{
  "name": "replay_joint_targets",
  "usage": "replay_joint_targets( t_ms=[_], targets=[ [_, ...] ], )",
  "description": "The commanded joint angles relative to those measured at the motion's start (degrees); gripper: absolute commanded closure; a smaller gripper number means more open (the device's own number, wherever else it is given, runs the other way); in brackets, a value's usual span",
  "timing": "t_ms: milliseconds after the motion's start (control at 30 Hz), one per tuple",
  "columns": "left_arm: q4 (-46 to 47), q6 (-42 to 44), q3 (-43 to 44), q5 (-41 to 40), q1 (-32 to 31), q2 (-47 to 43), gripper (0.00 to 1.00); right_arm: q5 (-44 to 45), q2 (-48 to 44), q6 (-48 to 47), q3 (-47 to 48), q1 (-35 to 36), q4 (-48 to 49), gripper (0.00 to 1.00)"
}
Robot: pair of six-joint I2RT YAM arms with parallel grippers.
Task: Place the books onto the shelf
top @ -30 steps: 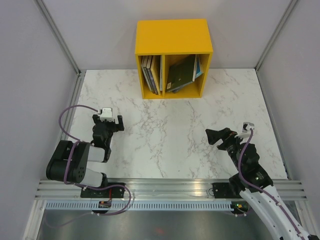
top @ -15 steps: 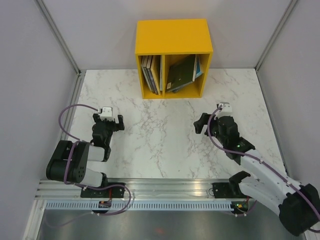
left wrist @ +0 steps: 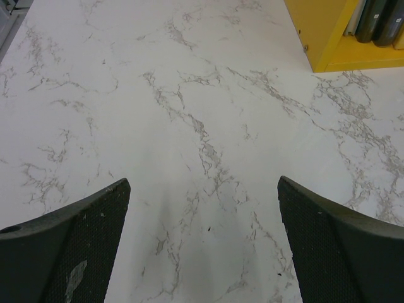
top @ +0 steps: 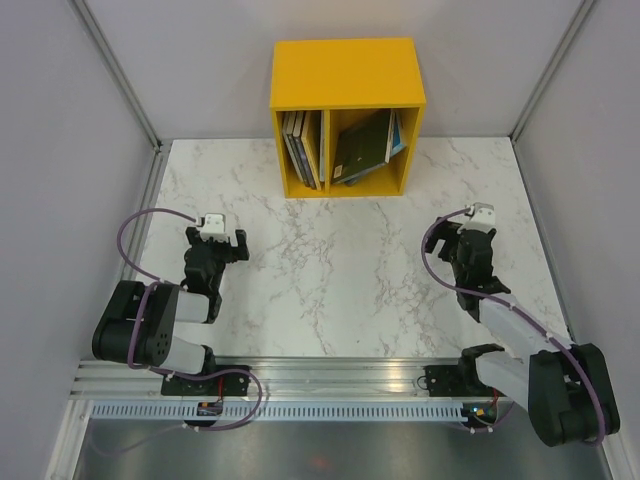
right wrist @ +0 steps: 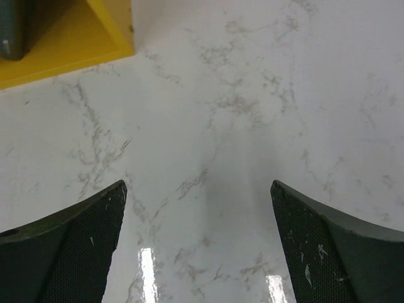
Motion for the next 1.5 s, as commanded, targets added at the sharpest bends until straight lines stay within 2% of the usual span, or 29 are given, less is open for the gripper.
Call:
replay_joint_targets(
  t_ms=[0,33,133,167,200,267,300,333,367,433,467,500,533,567,600,667,700,867,1467],
  targets=[
    [2.39,-0.44,1.26,0.57,0.38,-0.58,0.00,-1.15,0.70,-1.75,1.21,-3.37,5.67,0.02],
    [2.39,-0.44,1.26,0.57,0.47,-0.58,0.00,0.94,1.14,-6.82,1.56,-3.37,5.32,0.02],
    [2.30,-0.35,1.26,0.57,0.38,-0.58,0.00,2.99,3.25,-7.65,0.35,-4.42,10.21,0.02],
    [2.39,-0.35,1.26,0.57,0.38,-0.50,0.00,2.03,5.34,-8.10,-2.88,-4.78,13.80,0.02],
    [2.39,-0.35,1.26,0.57,0.38,-0.58,0.00,2.02,6.75,-8.19,-4.92,-5.04,24.19,0.02],
    [2.39,-0.44,1.26,0.57,0.38,-0.58,0.00,1.32,12.27,-8.19,-8.26,-6.35,36.19,0.02],
    [2.39,-0.35,1.26,0.57,0.38,-0.58,0.00,1.75,12.74,-7.67,-7.41,-6.97,35.03,0.02],
    [2.39,-0.35,1.26,0.57,0.38,-0.50,0.00,1.75,14.14,-7.31,-7.57,-7.50,38.15,0.02],
    [2.30,-0.35,1.26,0.57,0.38,-0.58,0.00,-1.47,16.15,-8.70,-6.01,-9.59,37.66,0.02],
    [2.39,-0.35,1.26,0.57,0.38,-0.58,0.00,-1.77,19.49,-8.89,-7.65,-11.19,47.35,0.02],
    [2.30,-0.35,1.26,0.66,0.47,-0.58,0.00,-1.85,25.26,-7.93,-9.14,-11.98,52.72,0.02],
    [2.30,-0.44,1.26,0.57,0.38,-0.58,0.00,-8.38,26.27,-10.53,-9.07,-11.99,54.25,0.02],
    [2.30,-0.44,1.26,0.57,0.38,-0.50,0.00,-9.83,28.28,-10.56,-8.98,-11.90,58.27,0.02],
    [2.30,-0.35,1.26,0.66,0.38,-0.58,0.00,-9.41,28.21,-10.39,-8.81,-11.90,57.88,0.02],
    [2.39,-0.44,1.26,0.66,0.38,-0.58,0.00,-8.80,27.08,-10.82,-8.54,-11.90,53.35,0.02],
    [2.30,-0.35,1.26,0.66,0.38,-0.58,0.00,-9.06,28.81,-10.39,-8.54,-11.90,56.62,0.02],
    [2.30,-0.35,1.26,0.66,0.38,-0.50,0.00,-9.23,28.31,-10.56,-7.93,-11.99,53.51,0.02],
    [2.30,-0.35,1.26,0.66,0.38,-0.58,0.00,-15.56,27.69,-14.25,-6.26,-11.29,50.33,0.02],
    [2.30,-0.44,1.26,0.66,0.38,-0.50,0.00,-15.21,27.86,-14.60,-6.43,-10.76,51.19,0.02]
  ],
)
